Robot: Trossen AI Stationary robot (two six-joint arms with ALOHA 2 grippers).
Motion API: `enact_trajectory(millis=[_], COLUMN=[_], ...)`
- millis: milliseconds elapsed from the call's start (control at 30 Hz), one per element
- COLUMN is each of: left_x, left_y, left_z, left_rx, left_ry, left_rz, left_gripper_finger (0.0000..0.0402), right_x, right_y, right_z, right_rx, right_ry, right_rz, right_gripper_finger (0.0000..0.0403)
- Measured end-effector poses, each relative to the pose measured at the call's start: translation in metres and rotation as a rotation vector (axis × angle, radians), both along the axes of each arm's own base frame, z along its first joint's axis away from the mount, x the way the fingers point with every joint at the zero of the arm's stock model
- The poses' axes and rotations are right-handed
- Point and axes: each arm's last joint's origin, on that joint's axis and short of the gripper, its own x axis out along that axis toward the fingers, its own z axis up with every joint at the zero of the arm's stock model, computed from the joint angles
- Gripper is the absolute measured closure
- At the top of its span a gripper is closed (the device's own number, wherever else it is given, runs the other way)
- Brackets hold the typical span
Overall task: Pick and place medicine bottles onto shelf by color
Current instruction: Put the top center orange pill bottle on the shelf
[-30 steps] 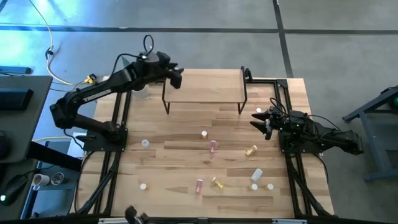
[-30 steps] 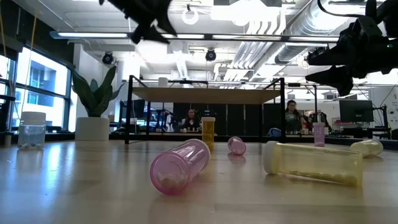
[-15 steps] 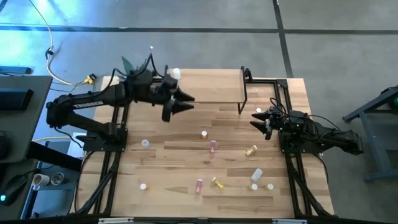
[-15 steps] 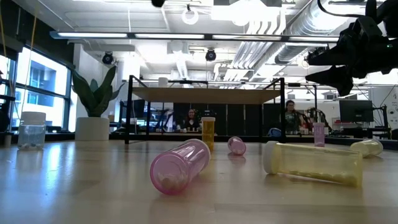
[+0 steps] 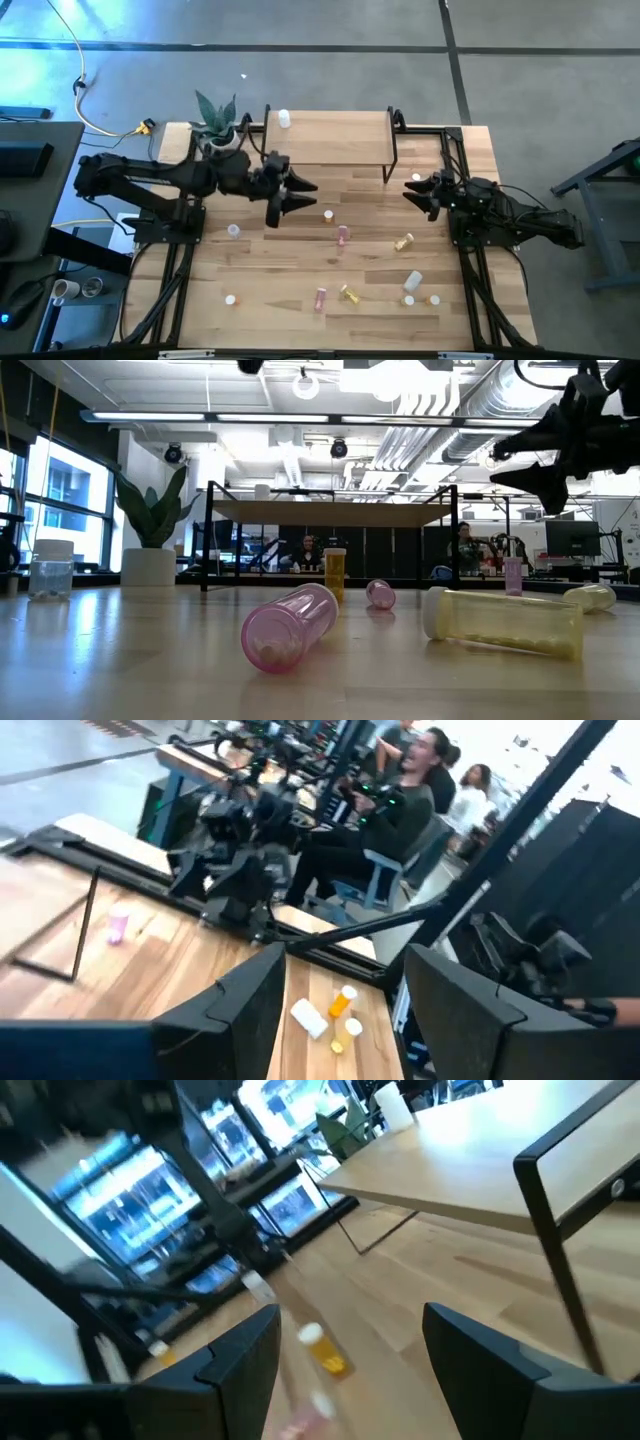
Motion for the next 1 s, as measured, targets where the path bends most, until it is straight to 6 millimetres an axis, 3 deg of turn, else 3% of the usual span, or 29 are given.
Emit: enact_trajectory(millis=[200, 467, 767, 1000], left_x=[-0.002, -0.011, -0.018, -0.018], left_y=[-0.013, -0.024, -0.021, -0.004], left_z=[-0.041, -0.081, -0.103, -0.104], left_rx=[-0.063, -0.103, -0.075, -0.036], left_ry=[-0.04, -0.052, 0.016, 0.035], left_rz=[0.086, 0.134, 0.178, 0.121], left_gripper_finger=[0.0204, 0.0204, 0.0204, 0.0204], right_x=[0.0, -0.001, -0.009, 0.009], right_y=[0.0, 0.0, 0.001, -0.002], right_z=[0.005, 0.021, 0.063, 0.093], right_rx=[0.015, -0.019, -0.169, -0.174], right_ry=[-0.053, -0.209, -0.259, -0.081], right_rz=[-0.008, -0.02, -0.028, -0.016], right_gripper_finger=[0.0167, 0.0167, 0.0167, 0.0167])
